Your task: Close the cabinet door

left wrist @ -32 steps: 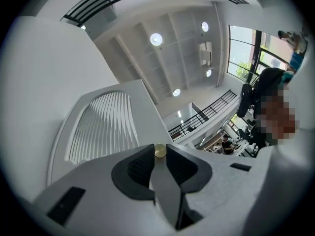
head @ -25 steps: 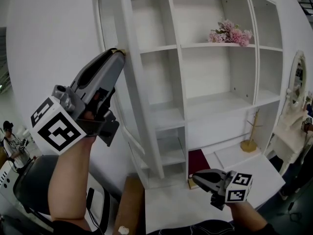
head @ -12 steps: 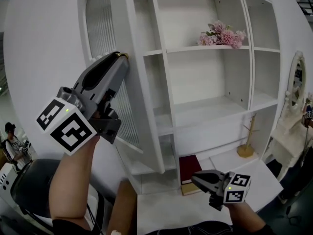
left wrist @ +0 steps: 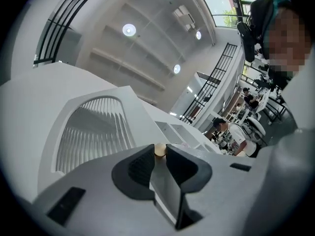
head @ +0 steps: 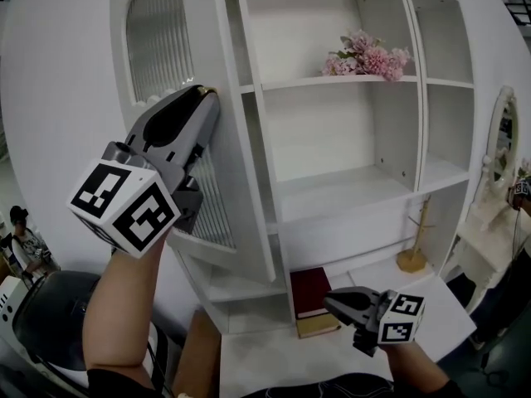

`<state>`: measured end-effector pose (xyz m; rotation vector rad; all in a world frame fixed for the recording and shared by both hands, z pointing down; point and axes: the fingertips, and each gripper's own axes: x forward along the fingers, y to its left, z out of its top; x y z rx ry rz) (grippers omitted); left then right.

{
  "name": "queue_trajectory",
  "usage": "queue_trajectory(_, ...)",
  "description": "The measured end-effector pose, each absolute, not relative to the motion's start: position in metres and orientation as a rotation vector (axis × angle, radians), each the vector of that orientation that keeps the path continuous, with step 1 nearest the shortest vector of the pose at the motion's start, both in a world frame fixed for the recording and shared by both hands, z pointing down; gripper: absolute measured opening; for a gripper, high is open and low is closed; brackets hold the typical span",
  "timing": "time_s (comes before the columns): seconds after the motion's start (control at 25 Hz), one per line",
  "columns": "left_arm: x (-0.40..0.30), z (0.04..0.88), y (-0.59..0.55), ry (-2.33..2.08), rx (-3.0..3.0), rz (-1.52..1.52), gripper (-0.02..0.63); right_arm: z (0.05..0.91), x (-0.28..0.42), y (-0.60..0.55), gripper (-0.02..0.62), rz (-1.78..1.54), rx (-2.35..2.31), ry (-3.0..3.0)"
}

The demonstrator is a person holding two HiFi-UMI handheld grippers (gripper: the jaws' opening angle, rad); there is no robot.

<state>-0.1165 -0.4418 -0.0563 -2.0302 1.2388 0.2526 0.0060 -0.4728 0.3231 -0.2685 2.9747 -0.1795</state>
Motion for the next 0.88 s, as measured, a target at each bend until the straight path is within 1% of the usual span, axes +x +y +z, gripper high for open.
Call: queue_trajectory(0.88,-0.104,-0.057,-0.545,1.389,-1.828,0.087,0.077,0.326,0.054,-0.532,0.006,-0.198,-0.275,2.973)
